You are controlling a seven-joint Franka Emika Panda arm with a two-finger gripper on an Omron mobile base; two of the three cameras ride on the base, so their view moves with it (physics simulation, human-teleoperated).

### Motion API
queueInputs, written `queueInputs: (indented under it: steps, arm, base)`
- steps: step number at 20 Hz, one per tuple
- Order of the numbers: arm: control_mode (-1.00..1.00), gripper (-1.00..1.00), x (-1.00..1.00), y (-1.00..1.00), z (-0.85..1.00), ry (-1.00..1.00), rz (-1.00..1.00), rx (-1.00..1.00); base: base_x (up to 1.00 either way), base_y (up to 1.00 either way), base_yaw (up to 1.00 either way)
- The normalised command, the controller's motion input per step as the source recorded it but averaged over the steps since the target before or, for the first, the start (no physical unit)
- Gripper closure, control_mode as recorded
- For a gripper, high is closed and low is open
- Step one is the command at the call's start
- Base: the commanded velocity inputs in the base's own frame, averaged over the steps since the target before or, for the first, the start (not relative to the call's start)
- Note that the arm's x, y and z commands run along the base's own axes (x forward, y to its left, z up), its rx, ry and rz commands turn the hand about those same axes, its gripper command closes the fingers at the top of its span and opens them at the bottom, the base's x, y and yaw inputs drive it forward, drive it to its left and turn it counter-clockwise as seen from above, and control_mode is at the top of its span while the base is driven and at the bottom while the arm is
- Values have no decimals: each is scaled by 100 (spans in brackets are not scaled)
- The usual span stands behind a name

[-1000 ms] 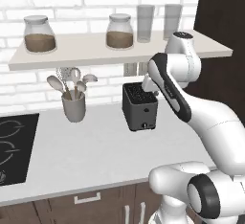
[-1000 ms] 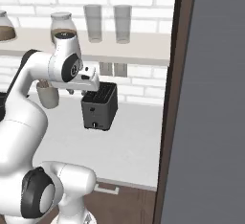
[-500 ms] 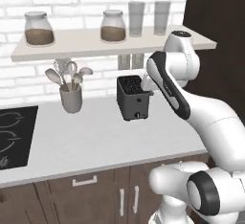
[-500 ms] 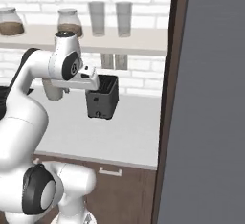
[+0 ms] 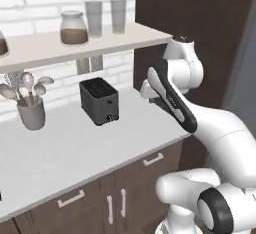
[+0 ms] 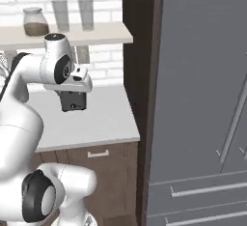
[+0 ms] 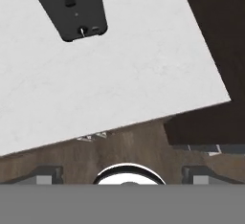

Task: Take a straw from the drawer in front and place it inside the glass cup on the dining counter.

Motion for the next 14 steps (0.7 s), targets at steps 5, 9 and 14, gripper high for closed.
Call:
queueInputs:
  steps: [5,9,14]
  arm:
    - [100,-100,0,0,0,0,0,0]
    - [100,-100,0,0,0,0,0,0]
    - [100,-100,0,0,0,0,0,0]
  base:
    - [0,49,-73]
    - [-5,54,-70]
    - [-36,71,-55]
